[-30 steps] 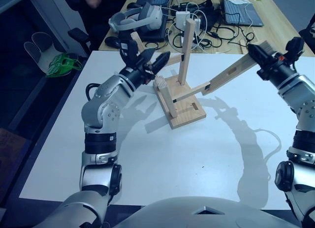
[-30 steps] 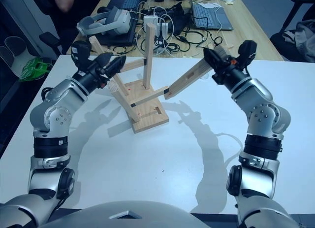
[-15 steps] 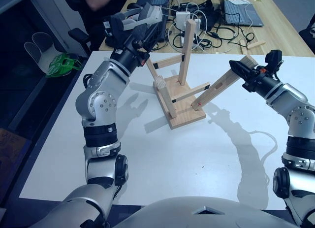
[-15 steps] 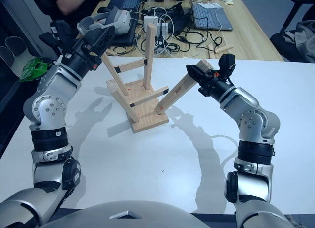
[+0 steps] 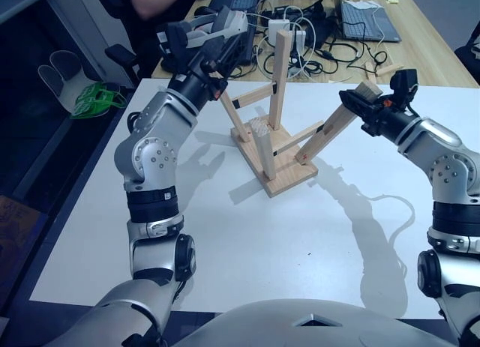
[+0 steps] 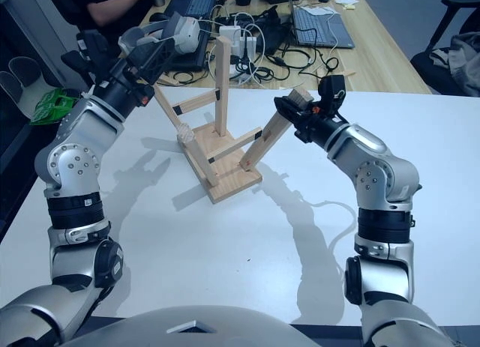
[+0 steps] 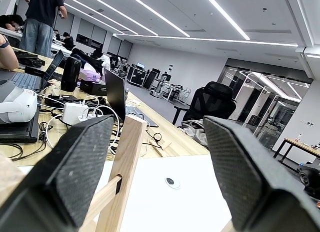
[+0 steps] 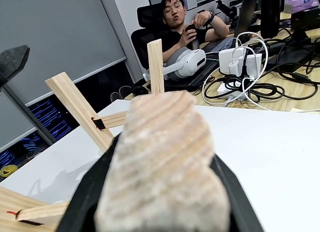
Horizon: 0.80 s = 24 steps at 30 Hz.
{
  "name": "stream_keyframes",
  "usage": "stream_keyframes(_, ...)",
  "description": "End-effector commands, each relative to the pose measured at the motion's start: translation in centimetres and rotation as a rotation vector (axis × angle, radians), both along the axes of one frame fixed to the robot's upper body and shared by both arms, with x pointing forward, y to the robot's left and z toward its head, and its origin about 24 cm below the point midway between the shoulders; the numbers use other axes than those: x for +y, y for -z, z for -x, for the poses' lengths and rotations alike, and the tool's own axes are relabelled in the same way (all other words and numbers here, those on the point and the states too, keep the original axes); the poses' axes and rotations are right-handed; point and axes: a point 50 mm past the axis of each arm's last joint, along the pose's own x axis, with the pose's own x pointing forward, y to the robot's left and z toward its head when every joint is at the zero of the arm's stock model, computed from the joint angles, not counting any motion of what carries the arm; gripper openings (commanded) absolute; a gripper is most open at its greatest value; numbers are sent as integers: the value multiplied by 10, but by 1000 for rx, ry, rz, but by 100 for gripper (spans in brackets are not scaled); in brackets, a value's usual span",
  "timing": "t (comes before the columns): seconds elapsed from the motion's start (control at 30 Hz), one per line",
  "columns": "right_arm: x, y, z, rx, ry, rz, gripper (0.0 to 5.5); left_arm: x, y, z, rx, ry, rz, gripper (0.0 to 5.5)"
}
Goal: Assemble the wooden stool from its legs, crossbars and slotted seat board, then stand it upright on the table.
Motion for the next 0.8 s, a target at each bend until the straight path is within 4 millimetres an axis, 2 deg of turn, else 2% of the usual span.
stream_keyframes(0.03, 2, 29, -2, 151, 43, 126, 100, -3, 1, -1, 14, 2, -17, 329)
stream_keyframes(0.27, 21, 37, -11, 197, 30, 147, 100, -7, 0, -1, 13, 5, -14, 329)
stream_keyframes(0.47, 26, 43, -17, 218, 45, 138, 99, -8, 1, 0, 18, 2, -11, 329)
stream_keyframes(0.6, 28, 45, -10, 186, 17, 213, 99, -7, 2, 0, 24, -2, -9, 329)
stream_keyframes(0.8, 26, 50, -1, 181, 0, 220, 100, -6, 3, -1, 31, -13, -7, 329)
